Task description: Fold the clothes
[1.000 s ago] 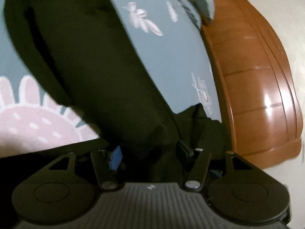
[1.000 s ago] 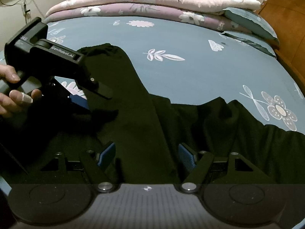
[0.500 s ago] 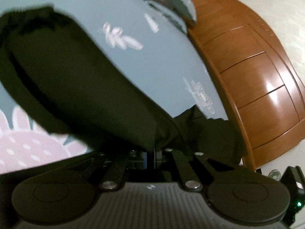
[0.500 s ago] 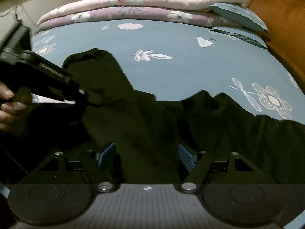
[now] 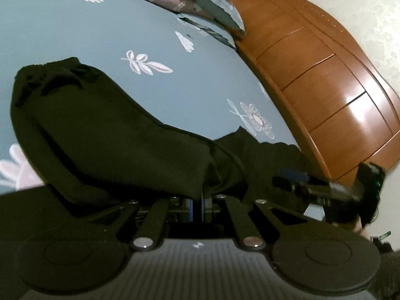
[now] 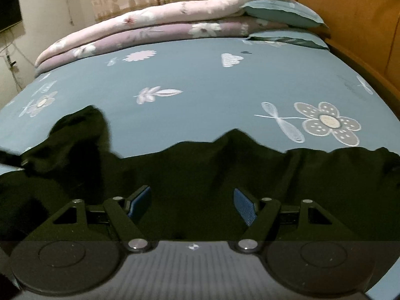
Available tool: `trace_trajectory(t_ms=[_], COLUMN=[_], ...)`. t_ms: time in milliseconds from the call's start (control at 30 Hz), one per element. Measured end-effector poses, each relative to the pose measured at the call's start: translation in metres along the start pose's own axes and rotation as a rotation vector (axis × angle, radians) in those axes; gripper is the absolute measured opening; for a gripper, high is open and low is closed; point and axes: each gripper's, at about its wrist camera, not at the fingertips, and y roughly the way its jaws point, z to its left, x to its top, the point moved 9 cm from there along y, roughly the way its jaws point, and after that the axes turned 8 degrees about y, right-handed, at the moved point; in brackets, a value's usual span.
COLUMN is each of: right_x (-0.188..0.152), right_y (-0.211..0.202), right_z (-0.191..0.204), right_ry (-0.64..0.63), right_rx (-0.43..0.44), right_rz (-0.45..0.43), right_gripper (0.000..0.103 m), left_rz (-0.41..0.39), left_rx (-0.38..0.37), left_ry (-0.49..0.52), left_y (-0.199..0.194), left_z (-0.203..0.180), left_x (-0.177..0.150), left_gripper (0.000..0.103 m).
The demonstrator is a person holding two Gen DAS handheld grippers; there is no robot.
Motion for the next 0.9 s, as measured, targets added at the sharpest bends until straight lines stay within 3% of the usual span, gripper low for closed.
trace_trajectory(t_ms=[433, 633, 900], right_x=[0.004, 0.009, 0.03], right_y=[0.014, 0.017, 0.047], right_z=[-0.031, -0.016, 0.023], right_ry=[0.029, 0.012, -0.064], right_rx=[0.082, 0.129, 0.184], right_rz=[-0.014, -0.023, 0.0], right_gripper=[0.077, 0.077, 0.077], left_rz=[0.031, -0.03, 0.031], left_rx=[0.205, 0.205, 0.197], left_ry=[0.008, 0.081, -0.007], left_y=[-0.005, -0.017, 0.001], left_z=[0.007, -0.003, 0.027], left_x=[-0.035, -0.022, -0.055], left_gripper=[0.003, 0.003, 0.004])
